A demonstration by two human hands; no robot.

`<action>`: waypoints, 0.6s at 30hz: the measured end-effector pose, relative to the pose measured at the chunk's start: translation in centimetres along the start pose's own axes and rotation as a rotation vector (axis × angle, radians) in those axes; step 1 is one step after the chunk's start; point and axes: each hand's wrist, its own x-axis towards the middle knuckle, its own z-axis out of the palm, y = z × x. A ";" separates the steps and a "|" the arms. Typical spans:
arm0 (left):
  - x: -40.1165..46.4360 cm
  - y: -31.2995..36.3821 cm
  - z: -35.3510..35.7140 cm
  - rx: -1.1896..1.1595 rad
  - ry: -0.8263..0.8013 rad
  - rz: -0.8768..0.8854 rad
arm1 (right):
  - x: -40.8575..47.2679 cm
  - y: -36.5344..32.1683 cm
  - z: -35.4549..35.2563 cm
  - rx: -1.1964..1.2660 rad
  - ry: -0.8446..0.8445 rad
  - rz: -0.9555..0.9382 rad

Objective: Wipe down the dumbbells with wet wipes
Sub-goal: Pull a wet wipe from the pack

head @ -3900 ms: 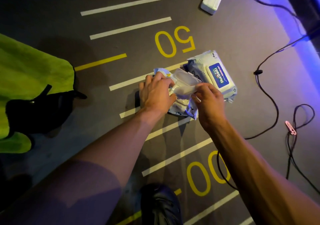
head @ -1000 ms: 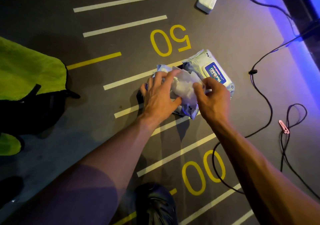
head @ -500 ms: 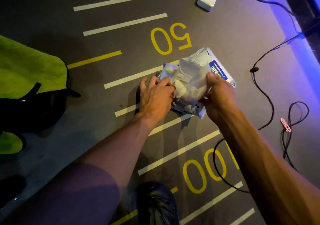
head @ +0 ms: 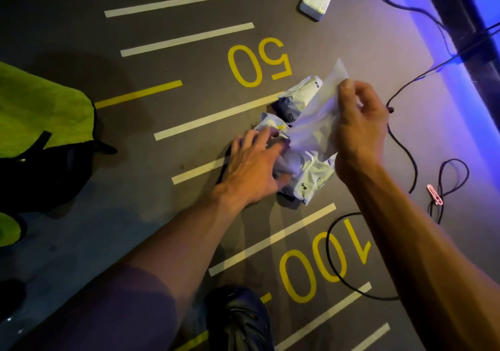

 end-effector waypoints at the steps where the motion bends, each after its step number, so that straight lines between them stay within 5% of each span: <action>1: -0.2 0.2 0.4 0.031 -0.051 0.004 | -0.3 0.4 0.1 -0.030 -0.014 0.019; 8: 1.9 1.2 1.3 0.197 -0.145 -0.041 | -2.5 4.1 -0.7 -0.022 0.011 0.174; 13: 3.5 -1.7 0.5 -0.112 0.006 0.029 | -1.7 2.6 -1.1 0.009 -0.011 0.124; 18: 0.5 -4.7 -3.3 -0.485 0.059 -0.103 | -4.1 -0.3 1.3 0.246 -0.376 0.204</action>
